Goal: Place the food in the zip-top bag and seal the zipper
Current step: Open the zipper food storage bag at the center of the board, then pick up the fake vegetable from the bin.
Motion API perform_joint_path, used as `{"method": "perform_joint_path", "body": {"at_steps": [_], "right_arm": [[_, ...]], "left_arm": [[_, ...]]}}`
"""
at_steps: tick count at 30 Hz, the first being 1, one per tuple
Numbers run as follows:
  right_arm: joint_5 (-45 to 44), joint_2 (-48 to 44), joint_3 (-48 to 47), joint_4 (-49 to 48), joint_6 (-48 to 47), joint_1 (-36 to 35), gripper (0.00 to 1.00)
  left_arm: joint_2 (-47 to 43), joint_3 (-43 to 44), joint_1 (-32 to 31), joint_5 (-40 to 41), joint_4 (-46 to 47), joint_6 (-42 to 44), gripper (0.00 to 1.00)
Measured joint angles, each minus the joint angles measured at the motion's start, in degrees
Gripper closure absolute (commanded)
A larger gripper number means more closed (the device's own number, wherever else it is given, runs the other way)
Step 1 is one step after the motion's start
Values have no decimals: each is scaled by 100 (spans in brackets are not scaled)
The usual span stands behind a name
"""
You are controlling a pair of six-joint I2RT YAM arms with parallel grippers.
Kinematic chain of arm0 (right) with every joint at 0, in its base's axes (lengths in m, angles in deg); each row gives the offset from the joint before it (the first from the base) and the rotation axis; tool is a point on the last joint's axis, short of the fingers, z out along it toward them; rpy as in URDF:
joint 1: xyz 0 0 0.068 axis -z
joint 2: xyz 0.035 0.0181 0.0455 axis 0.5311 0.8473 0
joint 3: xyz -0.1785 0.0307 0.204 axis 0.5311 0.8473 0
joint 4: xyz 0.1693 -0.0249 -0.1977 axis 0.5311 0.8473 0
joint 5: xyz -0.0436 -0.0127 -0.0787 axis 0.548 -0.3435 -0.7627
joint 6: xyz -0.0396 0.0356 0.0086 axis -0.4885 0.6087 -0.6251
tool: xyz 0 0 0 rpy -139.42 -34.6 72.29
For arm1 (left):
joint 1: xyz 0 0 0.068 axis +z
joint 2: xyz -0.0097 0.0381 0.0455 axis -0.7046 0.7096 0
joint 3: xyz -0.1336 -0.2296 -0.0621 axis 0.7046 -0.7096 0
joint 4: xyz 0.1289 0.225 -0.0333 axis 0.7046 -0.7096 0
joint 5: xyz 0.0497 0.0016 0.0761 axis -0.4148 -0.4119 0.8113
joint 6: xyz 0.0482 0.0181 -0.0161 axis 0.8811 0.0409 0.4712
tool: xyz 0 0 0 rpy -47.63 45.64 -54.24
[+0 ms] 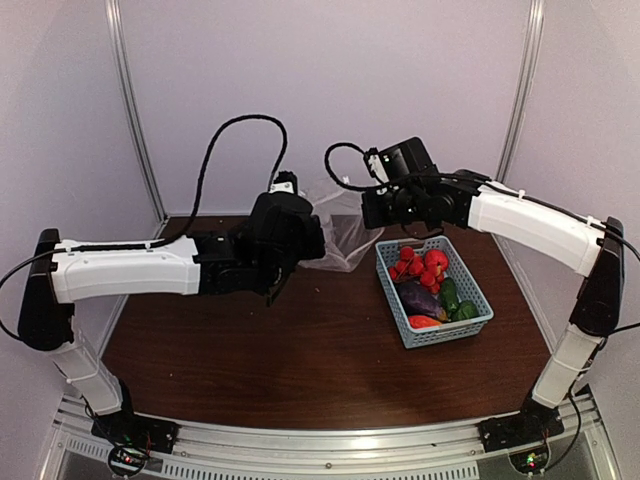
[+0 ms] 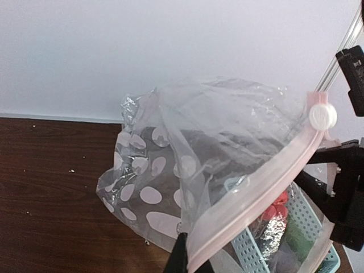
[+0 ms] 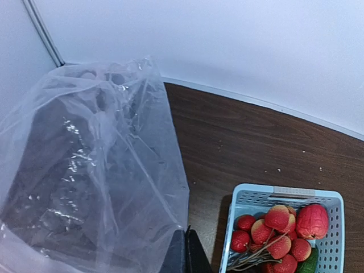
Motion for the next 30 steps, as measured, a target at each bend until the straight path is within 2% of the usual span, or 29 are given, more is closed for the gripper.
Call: {"method": "perform_joint_path", "body": {"at_steps": [2,5,9,11,15,18,24,30], "right_arm": [[-341,0,0,52,107,0,100],[-409,0,-2,52,188,0,98],[170,0,-4,4,74,0,89],[546,0,-24,-9,-39,2,79],[1434,-26,-157,79,-402,50,47],[2057,-229,-170,295,-787,197,37],[3042,-1270,-94,960,-1897,1060,32],[3204,-2225,708,1434,-2798,1746,29]], "left_arm": [[-26,-2,0,-15,127,76,100],[-37,-11,-4,-61,306,164,100],[-37,-11,-4,-118,332,286,100],[-37,-11,-4,-111,304,398,100],[-37,177,15,116,-107,955,100],[-46,487,107,289,-496,1585,100],[-409,684,505,411,-1462,2822,100],[-706,984,662,444,-2468,3768,100]]}}
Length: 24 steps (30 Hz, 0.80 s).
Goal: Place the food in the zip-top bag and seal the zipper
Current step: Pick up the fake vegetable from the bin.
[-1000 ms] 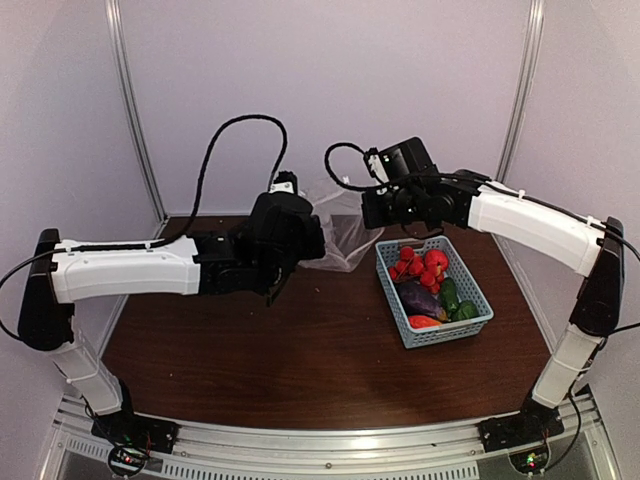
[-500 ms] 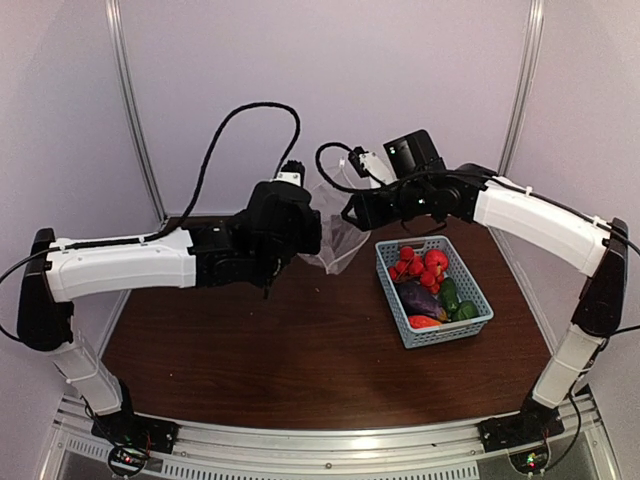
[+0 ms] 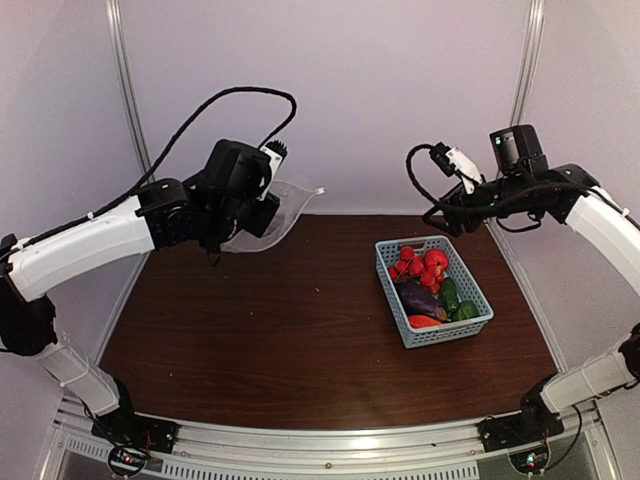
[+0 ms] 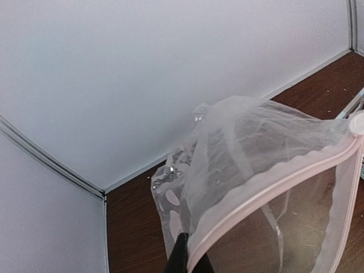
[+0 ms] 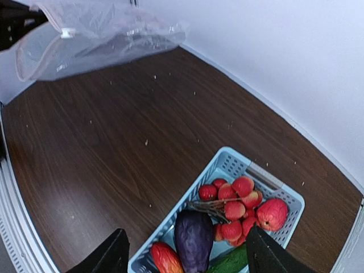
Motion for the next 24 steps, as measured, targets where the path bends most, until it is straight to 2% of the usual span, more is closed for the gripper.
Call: {"method": "perform_joint_path", "body": {"at_steps": [4,7,11,15,21,24], "right_arm": [[-153,-229,940,166,-496,166,32],[-404,-140,1532,216,-730,240,38],[-522,125,1867,199,-1117,354,44],[-645,455,1937,90,-1436,363,44],[-636,1604,1582,166,-1834,363,37],[-621,2092,1386,173,-1880,363,29]], "left_arm": [[118,125,-2,-669,-61,339,100],[671,254,-2,-1307,44,485,100],[1692,313,13,-2048,201,588,100],[1897,-46,203,-2855,234,444,100],[1408,-599,918,-4006,748,-11,100],[1213,-748,1110,-4365,1051,-249,100]]}}
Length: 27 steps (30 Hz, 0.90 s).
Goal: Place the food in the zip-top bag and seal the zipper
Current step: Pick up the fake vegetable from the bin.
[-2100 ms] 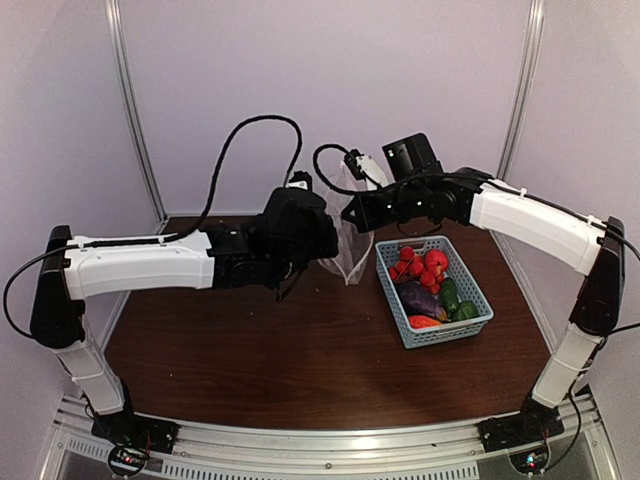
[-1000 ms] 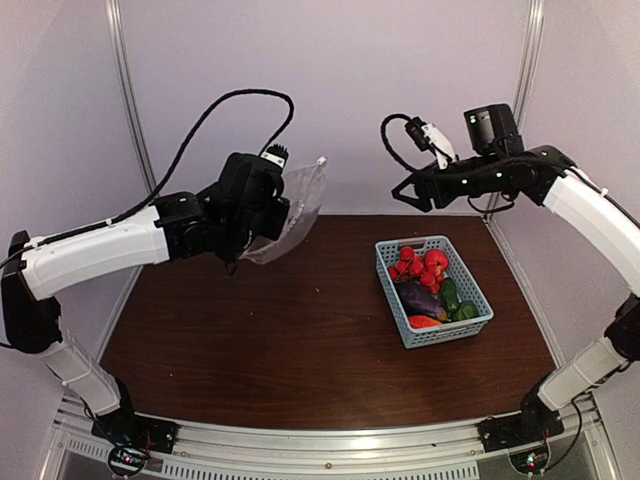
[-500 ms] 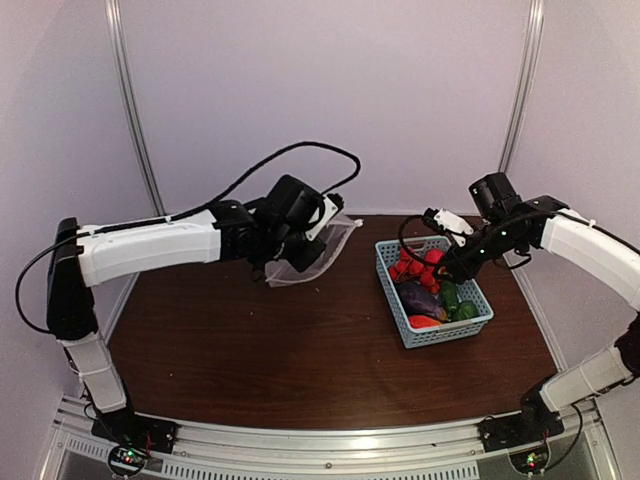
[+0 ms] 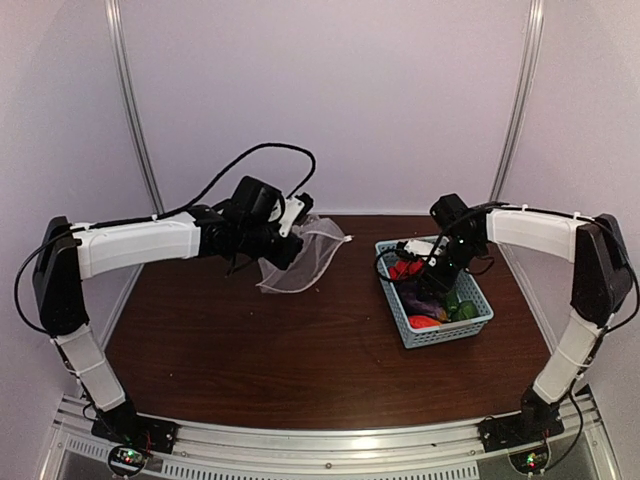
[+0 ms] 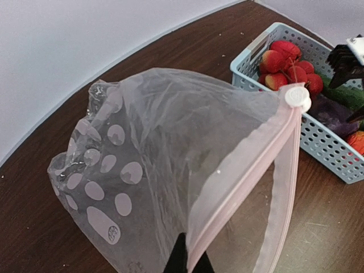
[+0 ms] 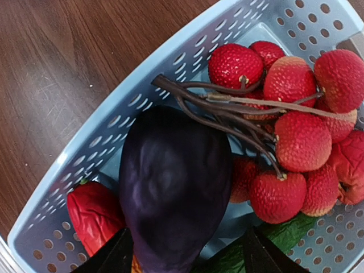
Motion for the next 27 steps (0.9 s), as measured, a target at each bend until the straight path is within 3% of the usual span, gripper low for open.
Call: {"method": "perform_joint_path", "body": {"at_steps": [3,9,10,12,13,16,21,24,27], "right_arm": [[52,426,-284,57,-44,0,23],[345,929,-671,114,-48,-39,20],[382,962,-673,118,-48,-61,17],[431,1032,-673,144,-57,-98,2],[452,1069,-678,166,-33,-114,1],[479,1257,-772,323,-50,-168,10],[463,1202,-787,402,50,-179,34],[452,935,-785,485,122,-164,43],[496,522,-785,581,109,-162,45]], "left_arm": [[-55,-31,22,-354,105,-284,100],[-302,-127,-15,-713,122,-673,100],[-422,-166,-20,-662,118,-691,100],[-647,-175,-20,-566,138,-721,100],[-726,-175,-20,-555,157,-732,100],[-984,-173,-20,-568,229,-778,100],[-1163,-173,-20,-575,247,-817,100],[-1193,-173,-20,-577,260,-831,100],[-1169,-173,-20,-640,254,-866,100]]}}
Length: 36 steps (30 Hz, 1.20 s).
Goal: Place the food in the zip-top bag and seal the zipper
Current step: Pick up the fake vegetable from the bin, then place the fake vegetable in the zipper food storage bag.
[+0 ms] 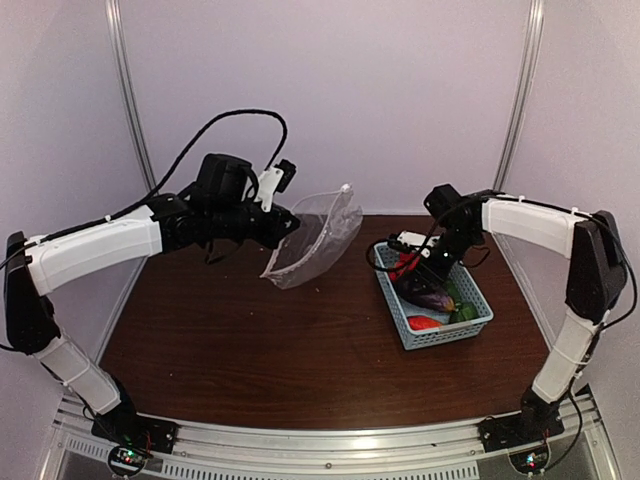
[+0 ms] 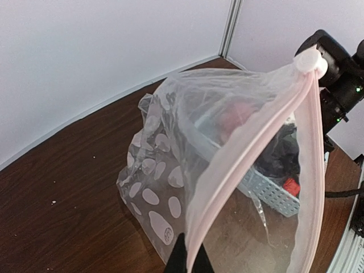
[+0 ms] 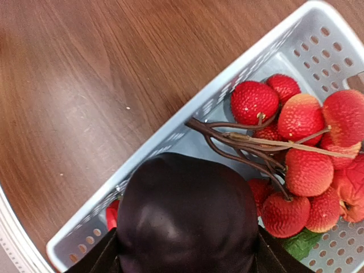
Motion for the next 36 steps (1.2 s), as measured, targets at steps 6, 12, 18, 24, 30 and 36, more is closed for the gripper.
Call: {"method": "perform_joint_path", "body": {"at_steps": [6,12,18,24,30,36], "right_arm": [[664,-992,-254,339,-33,2,47],[1447,-1530,-962,267,4,-127,66],[1873,-1954,-1257,-568,450,-721,95],[2146,-2205,-1624,-1784,1141,-1379,100],[2184,-1867,-2094,-2719,1469,-1792,100],[2129,-1217,-2291,-3230,1652,-2037,100]], "left_arm": [[87,0,0,-225,2,-107,100],[153,28,0,-573,70,-535,100],[411,234,0,-914,166,-1311,100],[531,341,0,-1054,168,-1969,100],[525,520,-2,-1182,173,-2404,100],[463,597,-7,-1373,162,-2710,100]]}}
